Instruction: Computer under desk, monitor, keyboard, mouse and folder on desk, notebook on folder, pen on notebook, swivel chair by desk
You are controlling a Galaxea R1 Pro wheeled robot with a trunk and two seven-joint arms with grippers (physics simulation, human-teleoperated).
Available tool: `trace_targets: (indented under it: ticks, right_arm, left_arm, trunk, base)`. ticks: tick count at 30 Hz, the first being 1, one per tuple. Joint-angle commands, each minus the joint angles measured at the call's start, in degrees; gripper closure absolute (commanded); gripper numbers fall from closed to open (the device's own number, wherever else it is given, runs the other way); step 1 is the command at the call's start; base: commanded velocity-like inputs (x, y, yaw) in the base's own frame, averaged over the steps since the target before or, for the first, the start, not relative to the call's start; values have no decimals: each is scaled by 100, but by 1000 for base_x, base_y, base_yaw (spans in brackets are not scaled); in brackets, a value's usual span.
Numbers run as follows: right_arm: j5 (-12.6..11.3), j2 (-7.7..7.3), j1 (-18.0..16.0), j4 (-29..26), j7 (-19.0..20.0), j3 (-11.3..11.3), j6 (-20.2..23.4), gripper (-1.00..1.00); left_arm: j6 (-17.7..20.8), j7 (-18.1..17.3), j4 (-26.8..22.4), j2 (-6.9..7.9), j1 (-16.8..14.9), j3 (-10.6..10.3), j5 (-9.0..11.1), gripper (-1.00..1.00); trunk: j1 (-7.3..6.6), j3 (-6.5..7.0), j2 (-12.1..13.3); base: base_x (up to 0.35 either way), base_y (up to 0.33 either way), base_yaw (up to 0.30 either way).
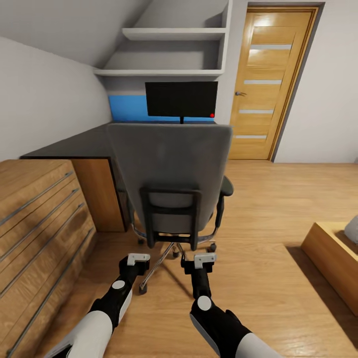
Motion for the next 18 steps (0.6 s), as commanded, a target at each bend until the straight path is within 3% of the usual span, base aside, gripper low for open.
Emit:
trace_targets:
  ticks: [1,7,18]
  right_arm:
    - [-61,-8,-9,2,-6,40,-32,-100]
    - [-63,-14,-10,2,26,40,-32,-100]
    - [-65,-14,-10,2,34,40,-32,-100]
  left_arm:
    - [-34,-13,-1,-6,-5,48,-58,-100]
    - [-116,-14,-1,-6,-5,48,-59,-100]
    - [-143,-22,-1,-6,-5,48,-59,-100]
  trunk:
    - [-1,-5,-2]
    - [-1,-5,-2]
    - [-1,-5,-2]
  base:
    - [60,-214,0]
    - [78,-177,0]
    - [23,-23,0]
